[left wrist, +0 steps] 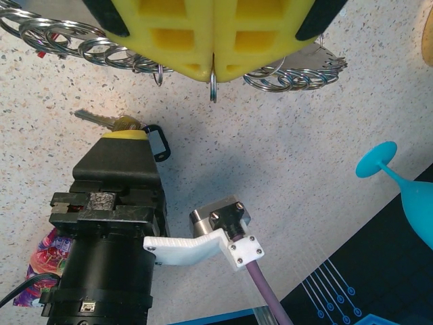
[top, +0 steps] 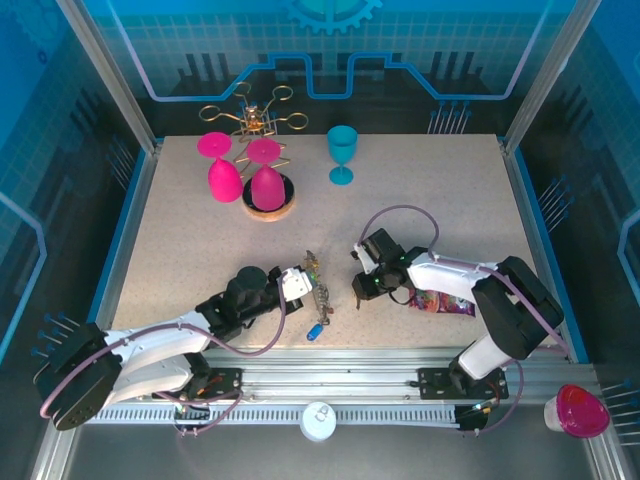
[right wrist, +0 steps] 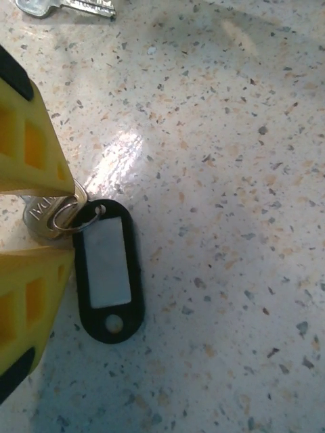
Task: Put the keys on the keyring
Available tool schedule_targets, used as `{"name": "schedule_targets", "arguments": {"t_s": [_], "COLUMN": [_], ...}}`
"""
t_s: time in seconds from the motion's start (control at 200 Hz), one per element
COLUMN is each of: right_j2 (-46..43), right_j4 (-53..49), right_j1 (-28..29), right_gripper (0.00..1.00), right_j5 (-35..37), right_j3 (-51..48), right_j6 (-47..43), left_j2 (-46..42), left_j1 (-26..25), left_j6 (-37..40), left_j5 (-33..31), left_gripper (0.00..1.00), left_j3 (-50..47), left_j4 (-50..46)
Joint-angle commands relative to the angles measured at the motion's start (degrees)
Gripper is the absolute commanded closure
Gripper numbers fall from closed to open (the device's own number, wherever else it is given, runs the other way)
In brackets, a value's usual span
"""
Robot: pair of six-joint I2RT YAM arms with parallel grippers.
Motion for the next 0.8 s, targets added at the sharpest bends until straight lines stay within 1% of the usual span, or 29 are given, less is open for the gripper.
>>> {"name": "schedule_targets", "arguments": {"t_s": [0.0,0.43,0.71,0.795], "right_j2": [-0.75,3.32,3.16,2.67], "right_j4": [-1.25,-0.28,-0.76,-1.10], "right_j1": [0.53,0.47,0.64,0.60], "right_gripper": [0.73,0.73,0.84,0.90], "right_j5": [-2.67,-2.00,-2.06,-2.08], "right_j3": [0.88,3.05,3.31,3.41], "right_j6": [1.10,1.31,1.33,1.32], "left_j2": [-0.32,-0.60,-0.85,-0.72], "left_j1": [-0.39,-0.41,-0.40,-0.38], "left_j6": [1.10,1.16,1.19,1.19], "left_j5": [0.37,0.21,0.12,0.13], "left_gripper": [1.00,1.00,1.00,1.00], "left_j3": [0.22,0.17,0.30,0.32], "left_j4": [1.83,1.57,1.27,1.18]}}
